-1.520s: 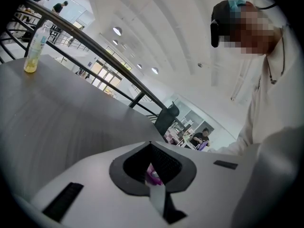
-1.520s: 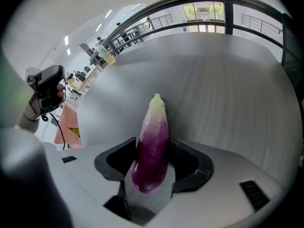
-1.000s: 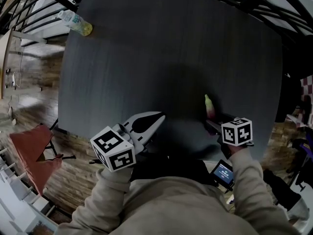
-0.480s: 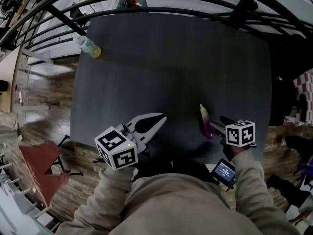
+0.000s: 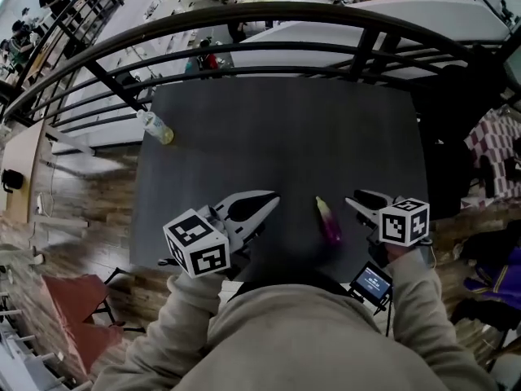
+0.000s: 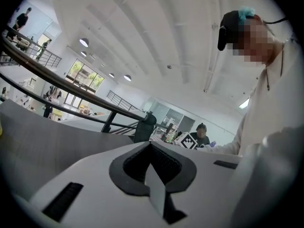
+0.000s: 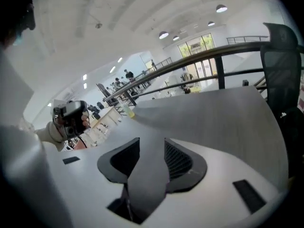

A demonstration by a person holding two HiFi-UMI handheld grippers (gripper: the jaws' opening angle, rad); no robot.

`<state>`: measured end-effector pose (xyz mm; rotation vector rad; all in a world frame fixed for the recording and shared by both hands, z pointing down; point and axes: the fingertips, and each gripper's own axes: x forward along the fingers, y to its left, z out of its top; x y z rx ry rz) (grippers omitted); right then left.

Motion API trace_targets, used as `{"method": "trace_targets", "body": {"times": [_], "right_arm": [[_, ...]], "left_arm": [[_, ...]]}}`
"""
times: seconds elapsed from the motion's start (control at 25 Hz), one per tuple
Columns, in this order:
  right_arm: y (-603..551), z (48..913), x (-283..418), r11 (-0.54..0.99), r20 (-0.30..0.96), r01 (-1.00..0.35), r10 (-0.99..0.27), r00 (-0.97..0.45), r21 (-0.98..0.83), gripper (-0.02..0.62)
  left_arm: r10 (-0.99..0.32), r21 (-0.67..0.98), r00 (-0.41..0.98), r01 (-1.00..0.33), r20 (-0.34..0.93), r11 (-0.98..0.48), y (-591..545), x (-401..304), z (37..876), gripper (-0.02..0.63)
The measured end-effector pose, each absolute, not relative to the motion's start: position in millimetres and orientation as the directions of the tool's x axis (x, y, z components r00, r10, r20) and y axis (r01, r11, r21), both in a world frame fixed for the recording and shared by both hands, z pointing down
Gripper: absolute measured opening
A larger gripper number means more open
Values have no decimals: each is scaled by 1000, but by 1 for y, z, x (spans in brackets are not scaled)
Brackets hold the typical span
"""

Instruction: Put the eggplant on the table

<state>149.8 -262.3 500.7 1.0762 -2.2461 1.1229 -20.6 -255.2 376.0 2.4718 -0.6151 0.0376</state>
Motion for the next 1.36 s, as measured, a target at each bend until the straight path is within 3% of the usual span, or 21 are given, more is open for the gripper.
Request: {"method": "trace_targets", "body": {"times": [0.12, 0.2, 0.44, 0.6, 1.08, 1.36], "right_arm": [[-272, 447, 143, 440, 528, -741, -521, -671, -507, 68], [-277, 411, 140, 473, 445, -705, -553, -704, -528, 30], [-278, 296, 133, 608, 186, -656, -654, -733, -447, 14], [-267, 238, 118, 696, 75, -616, -639, -766, -369, 14], [-251, 194, 114, 743, -8, -571, -611, -791, -349, 14], [-253, 195, 97, 775, 20, -560, -580, -814, -293, 14]], "left_arm": [[-420, 520, 900, -417, 121, -745, -258, -14, 354, -2], [-414, 501, 905, -405, 98, -765, -260, -7, 338, -2], [-378, 398, 926, -354, 20, -846, -257, 11, 277, -2], [-376, 339, 926, -343, -34, -876, -261, 15, 248, -2], [-377, 275, 924, -347, -63, -897, -252, 25, 219, -2], [-382, 262, 922, -354, -64, -898, -255, 20, 216, -2]]}}
